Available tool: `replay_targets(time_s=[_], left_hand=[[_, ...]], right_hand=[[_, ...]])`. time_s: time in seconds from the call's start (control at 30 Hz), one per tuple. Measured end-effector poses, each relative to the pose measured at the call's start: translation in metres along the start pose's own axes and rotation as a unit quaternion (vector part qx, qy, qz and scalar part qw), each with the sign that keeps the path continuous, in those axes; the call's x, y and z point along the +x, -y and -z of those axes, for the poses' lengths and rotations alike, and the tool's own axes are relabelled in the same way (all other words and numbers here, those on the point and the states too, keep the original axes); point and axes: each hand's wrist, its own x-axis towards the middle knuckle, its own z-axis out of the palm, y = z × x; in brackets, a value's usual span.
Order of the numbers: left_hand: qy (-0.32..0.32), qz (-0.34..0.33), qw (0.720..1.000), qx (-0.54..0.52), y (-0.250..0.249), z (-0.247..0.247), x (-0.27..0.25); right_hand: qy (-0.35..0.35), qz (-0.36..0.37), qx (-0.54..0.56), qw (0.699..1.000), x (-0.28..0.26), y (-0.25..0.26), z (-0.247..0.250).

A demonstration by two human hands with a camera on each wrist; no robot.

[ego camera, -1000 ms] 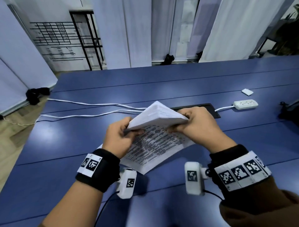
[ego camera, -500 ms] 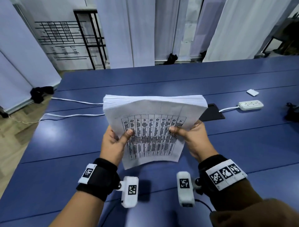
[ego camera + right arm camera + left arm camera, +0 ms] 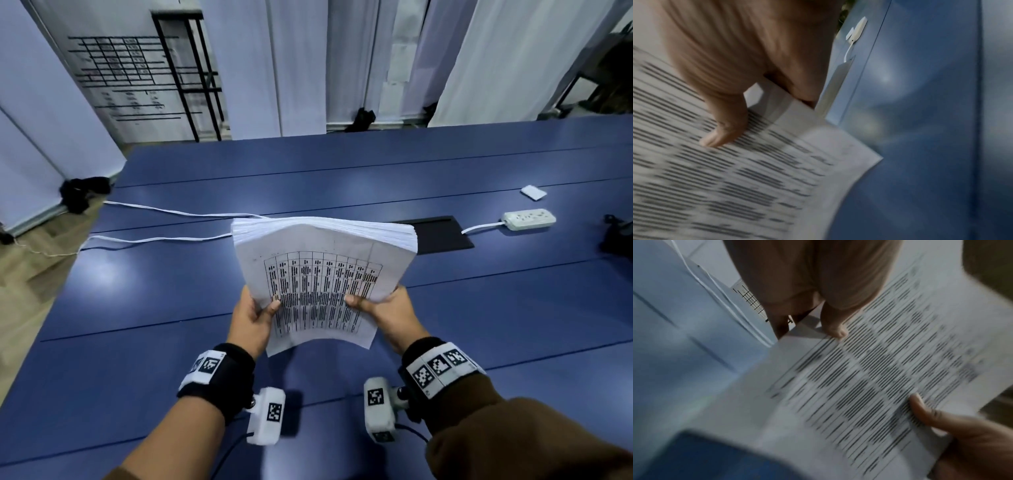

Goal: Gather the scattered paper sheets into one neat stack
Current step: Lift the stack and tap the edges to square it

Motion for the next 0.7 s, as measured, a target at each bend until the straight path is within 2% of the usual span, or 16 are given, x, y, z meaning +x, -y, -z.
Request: replay_targets(time_s=[0.13, 0.23, 0.33, 0.47, 0.57, 0.7], left_hand=[[-0.019, 0.009, 0.989, 0.148, 0.023, 0.002, 0.0], [-0.047, -0.012, 0.984, 0.174, 0.019, -0.003, 0.002], [-0.033, 0.0, 0.98, 0.196, 0.009, -0.006, 0.001], [0.003, 0.121, 0.97, 0.21, 0.021, -0.008, -0.001], [0.043, 0.204, 0.96, 0.189, 0.043, -0.007, -0.01], [0.073, 0.274, 0.938, 0.2, 0.072, -0.009, -0.026]], right_hand=[[0.003, -0.038, -0.032, 0.999, 0.005, -0.03, 0.0], [-0.037, -0.04, -0.04, 0.998, 0.011, -0.036, -0.002], [-0.042, -0.034, -0.071, 0.996, 0.016, -0.032, 0.001], [-0.045, -0.048, -0.151, 0.986, 0.016, -0.041, 0.01], [-0.049, -0.087, -0.222, 0.97, 0.008, -0.058, 0.015], [-0.045, -0.143, -0.288, 0.946, -0.004, -0.081, 0.02]])
